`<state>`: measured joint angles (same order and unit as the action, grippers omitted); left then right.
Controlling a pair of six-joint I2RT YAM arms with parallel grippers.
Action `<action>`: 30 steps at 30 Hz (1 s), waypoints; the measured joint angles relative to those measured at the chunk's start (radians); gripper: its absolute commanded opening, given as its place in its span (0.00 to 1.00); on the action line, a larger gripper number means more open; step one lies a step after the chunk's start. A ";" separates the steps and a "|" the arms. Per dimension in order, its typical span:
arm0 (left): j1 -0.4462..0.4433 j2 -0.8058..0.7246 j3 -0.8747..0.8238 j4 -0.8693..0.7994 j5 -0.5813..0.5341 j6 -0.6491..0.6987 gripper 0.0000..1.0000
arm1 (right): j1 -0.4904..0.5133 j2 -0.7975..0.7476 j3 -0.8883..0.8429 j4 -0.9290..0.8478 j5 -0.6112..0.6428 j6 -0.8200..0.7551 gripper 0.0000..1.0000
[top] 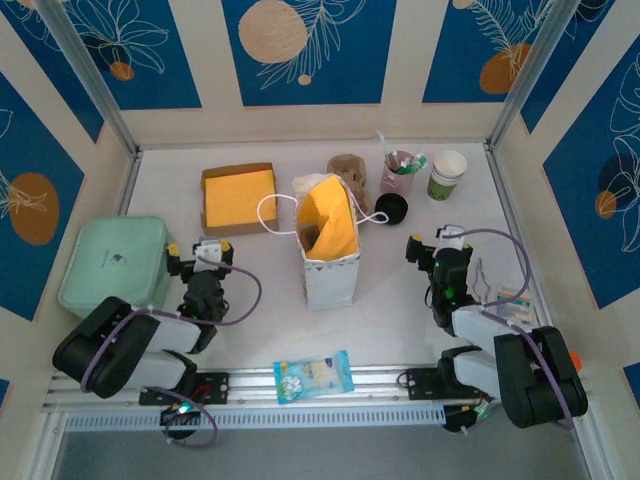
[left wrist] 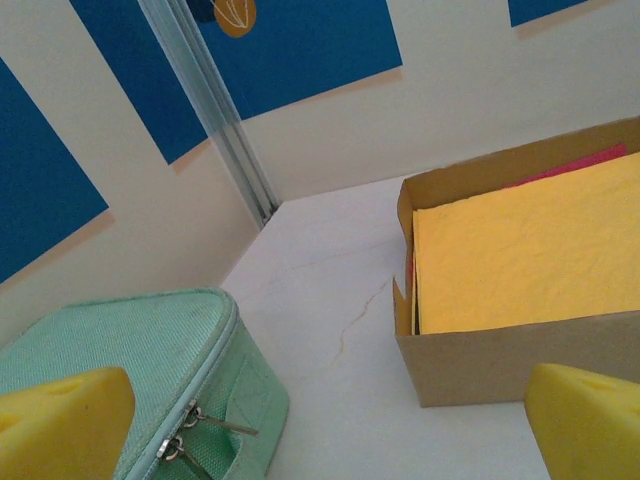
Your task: Pack the takeout coffee
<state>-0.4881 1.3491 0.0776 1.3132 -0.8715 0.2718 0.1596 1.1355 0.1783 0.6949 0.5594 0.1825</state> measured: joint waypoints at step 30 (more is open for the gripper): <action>0.095 0.015 -0.002 0.041 0.016 -0.032 1.00 | -0.018 0.017 0.012 0.032 -0.015 0.001 0.99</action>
<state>-0.3931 1.3640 0.0761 1.3544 -0.8555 0.2398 0.1417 1.1522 0.1902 0.7269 0.5446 0.1833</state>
